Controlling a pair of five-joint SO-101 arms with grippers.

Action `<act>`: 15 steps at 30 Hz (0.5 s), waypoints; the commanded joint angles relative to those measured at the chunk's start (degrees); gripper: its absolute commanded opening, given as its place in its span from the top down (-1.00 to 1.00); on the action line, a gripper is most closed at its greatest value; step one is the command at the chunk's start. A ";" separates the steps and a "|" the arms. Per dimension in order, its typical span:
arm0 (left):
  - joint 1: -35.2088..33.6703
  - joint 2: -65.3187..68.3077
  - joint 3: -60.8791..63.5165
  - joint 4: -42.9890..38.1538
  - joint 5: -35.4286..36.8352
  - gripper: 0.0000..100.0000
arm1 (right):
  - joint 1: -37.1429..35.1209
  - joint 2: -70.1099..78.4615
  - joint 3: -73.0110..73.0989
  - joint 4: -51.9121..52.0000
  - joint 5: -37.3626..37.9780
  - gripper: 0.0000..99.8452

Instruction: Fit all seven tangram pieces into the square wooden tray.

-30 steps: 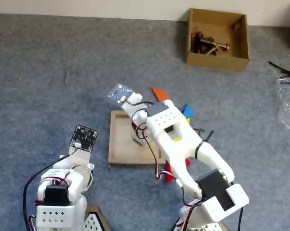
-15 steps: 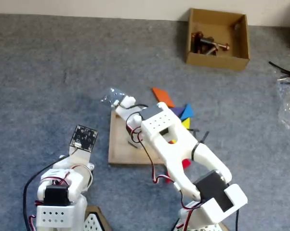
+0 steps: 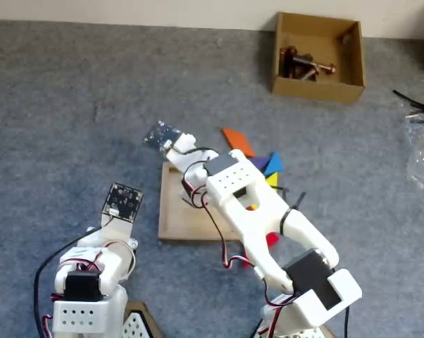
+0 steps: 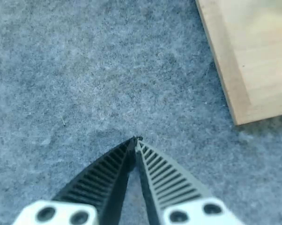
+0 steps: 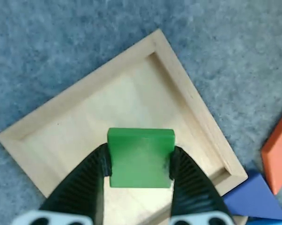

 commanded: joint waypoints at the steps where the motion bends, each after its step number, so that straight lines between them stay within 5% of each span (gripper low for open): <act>1: -0.22 -0.40 1.19 0.26 0.44 0.99 | -0.75 -0.66 -0.75 -1.27 -0.62 0.98; 15: -0.22 -0.40 1.19 0.26 0.44 0.99 | -0.75 -0.66 -0.57 -1.19 -0.97 0.55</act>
